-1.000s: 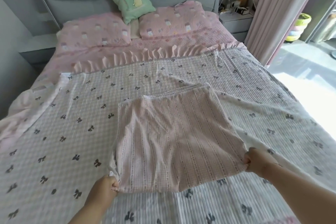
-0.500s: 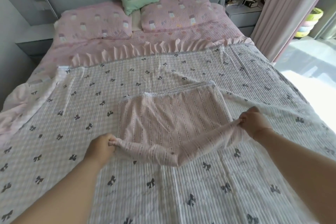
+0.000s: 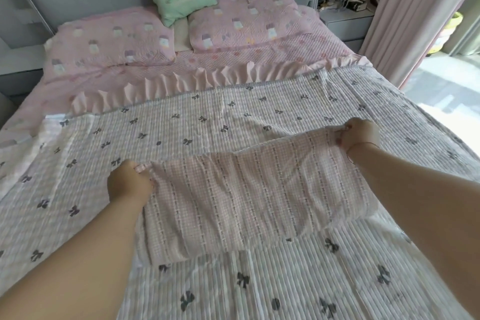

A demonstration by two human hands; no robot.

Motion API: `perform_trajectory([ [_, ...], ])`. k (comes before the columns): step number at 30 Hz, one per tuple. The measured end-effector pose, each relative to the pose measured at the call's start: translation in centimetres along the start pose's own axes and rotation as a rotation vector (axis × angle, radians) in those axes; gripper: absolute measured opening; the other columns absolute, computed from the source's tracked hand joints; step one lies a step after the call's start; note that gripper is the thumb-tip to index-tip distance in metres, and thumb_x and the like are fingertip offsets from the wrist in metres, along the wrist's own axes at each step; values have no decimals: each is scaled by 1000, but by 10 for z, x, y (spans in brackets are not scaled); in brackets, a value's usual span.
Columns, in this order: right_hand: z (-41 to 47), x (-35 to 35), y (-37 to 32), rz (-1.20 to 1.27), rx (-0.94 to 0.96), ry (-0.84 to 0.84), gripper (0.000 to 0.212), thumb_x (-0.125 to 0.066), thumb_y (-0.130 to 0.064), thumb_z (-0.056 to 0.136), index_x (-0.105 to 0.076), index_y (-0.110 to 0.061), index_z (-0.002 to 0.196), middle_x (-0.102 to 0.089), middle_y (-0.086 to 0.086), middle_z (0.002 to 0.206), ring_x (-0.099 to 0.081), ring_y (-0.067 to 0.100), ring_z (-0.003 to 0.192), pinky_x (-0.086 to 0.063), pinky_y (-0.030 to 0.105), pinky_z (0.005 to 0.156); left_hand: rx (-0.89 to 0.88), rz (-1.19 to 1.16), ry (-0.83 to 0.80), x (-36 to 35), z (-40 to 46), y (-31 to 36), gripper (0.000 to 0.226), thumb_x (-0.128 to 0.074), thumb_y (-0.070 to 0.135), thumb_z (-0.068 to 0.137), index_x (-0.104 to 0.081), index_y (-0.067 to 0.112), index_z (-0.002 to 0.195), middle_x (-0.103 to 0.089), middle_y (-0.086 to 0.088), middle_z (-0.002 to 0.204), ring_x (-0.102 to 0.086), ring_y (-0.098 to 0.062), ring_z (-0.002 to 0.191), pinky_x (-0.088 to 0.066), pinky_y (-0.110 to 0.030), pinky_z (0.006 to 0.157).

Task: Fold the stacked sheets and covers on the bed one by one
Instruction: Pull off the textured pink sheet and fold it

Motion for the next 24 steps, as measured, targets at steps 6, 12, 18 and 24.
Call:
perform_trajectory([
  [6,16,-46,-20,288,60,14,16,-53,-7,87,-60,-15,100,-48,10,119,-52,23,95,-39,26,76,5,-48,48,-37,31,20,29,-52,13,95,-50,5,122,-51,-24,127,-56,-41,105,-47,-43,81],
  [12,-103,-150,-52,-59,419,-367,60,-44,-31,97,-15,-31,150,1,-9,159,-6,15,147,-15,44,119,-540,233,-164,-146,-65,59,65,-38,37,101,-8,14,155,1,-9,163,-2,-28,150,-9,-44,122],
  [18,-153,-240,-65,-492,786,-585,60,-11,-56,96,14,-37,148,25,-7,155,28,19,141,17,56,112,-789,681,-452,-240,-85,30,71,3,67,92,22,27,148,27,0,156,29,-25,143,17,-48,116],
  [24,-30,-239,10,-653,414,-501,66,-3,-67,90,23,-40,145,28,-4,154,26,20,142,20,62,107,-400,737,-425,-239,3,-26,71,6,72,87,31,37,143,35,4,152,29,-25,144,19,-48,116],
])
Point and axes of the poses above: each hand's wrist, its own z-axis towards the middle knuckle, its own x-axis out of the back of the hand, y = z × x, the point moved 9 cm from there along z, towards the middle knuckle
